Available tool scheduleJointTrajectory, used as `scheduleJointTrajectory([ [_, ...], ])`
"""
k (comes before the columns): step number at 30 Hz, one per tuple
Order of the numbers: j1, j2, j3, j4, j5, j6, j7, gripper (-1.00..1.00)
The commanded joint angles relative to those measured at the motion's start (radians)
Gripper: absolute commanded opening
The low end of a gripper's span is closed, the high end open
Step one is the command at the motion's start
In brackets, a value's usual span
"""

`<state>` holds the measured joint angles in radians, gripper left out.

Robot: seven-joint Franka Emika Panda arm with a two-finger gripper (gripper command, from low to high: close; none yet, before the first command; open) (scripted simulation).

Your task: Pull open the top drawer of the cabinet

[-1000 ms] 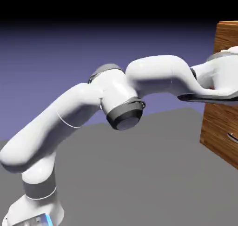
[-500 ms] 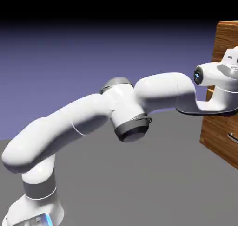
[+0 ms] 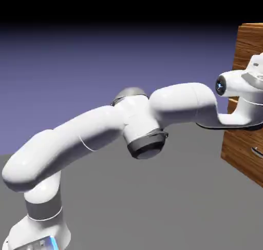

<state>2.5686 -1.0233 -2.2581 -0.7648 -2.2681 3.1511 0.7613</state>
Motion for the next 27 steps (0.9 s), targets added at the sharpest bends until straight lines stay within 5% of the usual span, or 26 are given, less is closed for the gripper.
scheduleJointTrajectory([
  [1,-0.016,0.007,0.021,-0.021,-0.042,-0.009,0.032,-1.00],
  [27,-0.776,0.247,0.621,-0.939,-0.560,-0.311,0.516,-1.00],
])
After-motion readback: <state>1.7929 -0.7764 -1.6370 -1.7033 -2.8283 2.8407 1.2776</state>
